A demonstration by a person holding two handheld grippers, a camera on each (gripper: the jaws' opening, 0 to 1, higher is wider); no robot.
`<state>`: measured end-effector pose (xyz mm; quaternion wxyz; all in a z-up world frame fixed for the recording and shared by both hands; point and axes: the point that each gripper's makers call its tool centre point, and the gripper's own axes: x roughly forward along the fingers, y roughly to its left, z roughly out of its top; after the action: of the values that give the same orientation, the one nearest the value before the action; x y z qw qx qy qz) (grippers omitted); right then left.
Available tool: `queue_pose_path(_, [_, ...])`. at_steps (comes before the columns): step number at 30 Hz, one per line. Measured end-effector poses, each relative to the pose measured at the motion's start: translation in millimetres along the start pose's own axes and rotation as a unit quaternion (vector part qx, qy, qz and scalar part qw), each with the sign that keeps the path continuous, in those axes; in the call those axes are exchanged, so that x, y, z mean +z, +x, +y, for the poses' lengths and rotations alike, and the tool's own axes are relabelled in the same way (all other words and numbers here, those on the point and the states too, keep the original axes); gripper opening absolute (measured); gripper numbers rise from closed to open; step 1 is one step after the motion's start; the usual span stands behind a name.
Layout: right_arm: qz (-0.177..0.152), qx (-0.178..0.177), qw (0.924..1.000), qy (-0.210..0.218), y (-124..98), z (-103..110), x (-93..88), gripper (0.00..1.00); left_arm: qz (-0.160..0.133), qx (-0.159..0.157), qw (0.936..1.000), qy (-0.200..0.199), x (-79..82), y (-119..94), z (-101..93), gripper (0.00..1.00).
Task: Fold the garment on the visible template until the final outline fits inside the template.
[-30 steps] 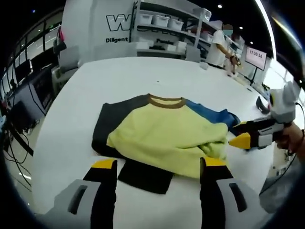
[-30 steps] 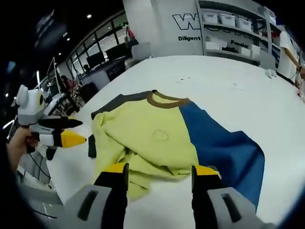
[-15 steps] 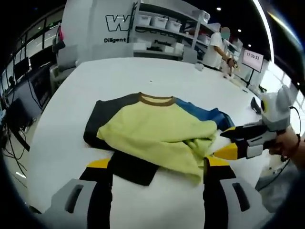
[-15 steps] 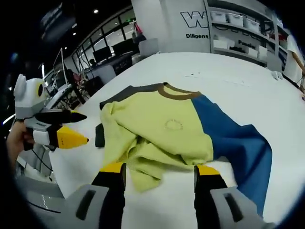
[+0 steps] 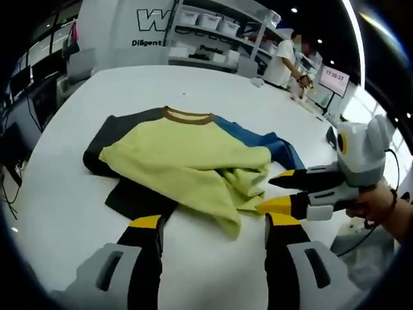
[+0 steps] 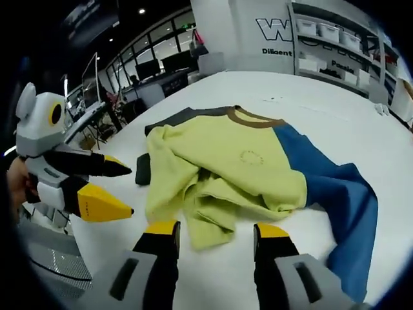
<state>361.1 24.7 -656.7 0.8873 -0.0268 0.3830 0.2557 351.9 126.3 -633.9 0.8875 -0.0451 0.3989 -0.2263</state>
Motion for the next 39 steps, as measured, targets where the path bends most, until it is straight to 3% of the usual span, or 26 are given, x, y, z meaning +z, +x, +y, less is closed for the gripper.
queue_pose_path(3, [-0.013, -0.010, 0.9998, -0.014, 0, -4, 4.4, 0.34, 0.015, -0.002, 0.9999, 0.001, -6.4, 6, -2.7, 0.59])
queue_pose_path(8, [-0.009, -0.014, 0.9996, -0.021, 6, -8, 2.6, 0.26, 0.015, -0.011, 0.9998, -0.001, -8.7, 15, -10.9, 0.51])
queue_pose_path(13, [0.000, -0.023, 0.9994, -0.026, 10, -11, -2.8, 0.15, 0.022, -0.013, 0.9997, -0.001, -12.4, 25, -14.0, 0.34])
queue_pose_path(17, [0.004, -0.031, 0.9994, -0.015, 10, -14, -9.1, 0.10, 0.031, -0.009, 0.9995, -0.002, -17.1, 31, -13.4, 0.29])
queue_pose_path(21, [-0.002, -0.035, 0.9994, -0.008, 11, -15, -12.2, 0.00, 0.038, -0.004, 0.9993, -0.006, -23.4, 36, -10.7, 0.05])
queue_pose_path(29, [-0.008, -0.036, 0.9993, 0.005, 8, -19, -12.6, 0.00, 0.018, -0.013, 0.9996, -0.016, -15.2, 25, -5.6, 0.03])
queue_pose_path(39, [-0.027, -0.029, 0.9992, -0.010, -20, -16, 8.0, 0.00, -0.007, -0.013, 0.9998, -0.015, 3.2, -2, 7.1, 0.03])
